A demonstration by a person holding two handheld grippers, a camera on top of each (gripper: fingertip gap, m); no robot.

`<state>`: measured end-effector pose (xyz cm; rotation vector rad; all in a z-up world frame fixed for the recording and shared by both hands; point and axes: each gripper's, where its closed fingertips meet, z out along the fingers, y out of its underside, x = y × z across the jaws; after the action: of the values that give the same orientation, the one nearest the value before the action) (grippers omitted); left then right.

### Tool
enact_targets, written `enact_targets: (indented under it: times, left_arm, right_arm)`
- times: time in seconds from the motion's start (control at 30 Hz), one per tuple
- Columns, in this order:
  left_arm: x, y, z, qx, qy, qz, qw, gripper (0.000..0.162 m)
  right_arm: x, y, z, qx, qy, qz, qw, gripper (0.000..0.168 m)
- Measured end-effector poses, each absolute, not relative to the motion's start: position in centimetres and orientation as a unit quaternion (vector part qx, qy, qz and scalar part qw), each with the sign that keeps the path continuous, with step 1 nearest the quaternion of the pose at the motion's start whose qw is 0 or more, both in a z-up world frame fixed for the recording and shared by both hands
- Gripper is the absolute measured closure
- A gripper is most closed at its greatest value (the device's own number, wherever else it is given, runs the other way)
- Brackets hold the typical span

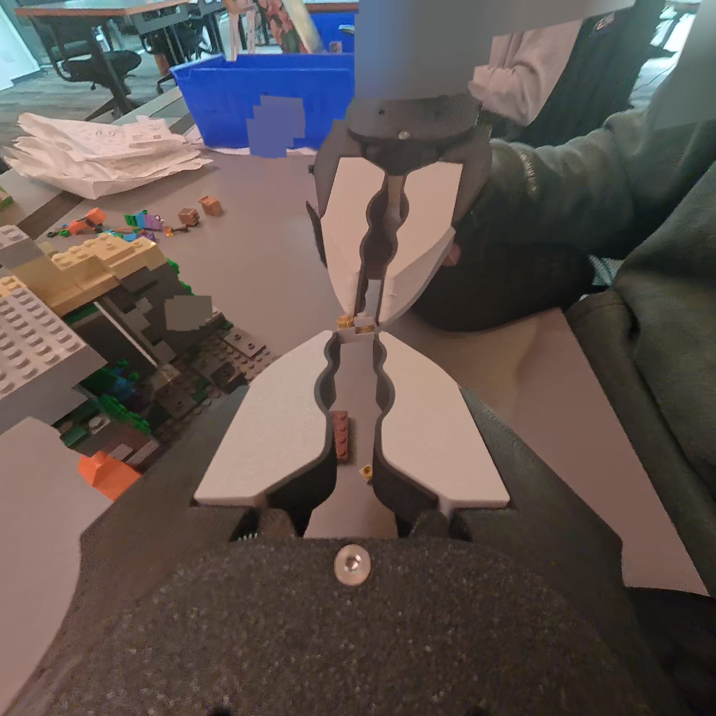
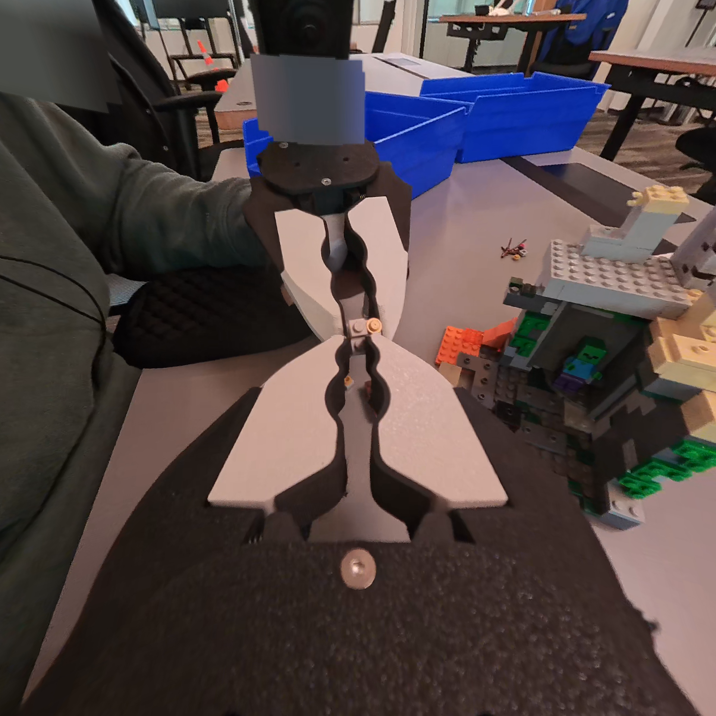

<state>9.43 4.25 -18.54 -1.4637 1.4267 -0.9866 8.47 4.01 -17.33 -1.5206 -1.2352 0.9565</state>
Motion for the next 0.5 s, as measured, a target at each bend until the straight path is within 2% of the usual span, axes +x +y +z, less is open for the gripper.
enact_targets:
  times: [0.1, 0.5]
  left_arm:
    - [9.4, 5.1, -19.5, -0.603, 0.58, -0.338, 0.43, 0.146]
    - [9.2, 6.8, -21.8, -0.635, 0.596, -0.206, 0.447, 0.146]
  right_arm:
    - [8.4, 4.4, -18.3, -0.64, -0.501, 0.372, 0.449, 0.154]
    - [8.4, 6.3, -20.5, -0.713, -0.453, 0.338, 0.415, 0.159]
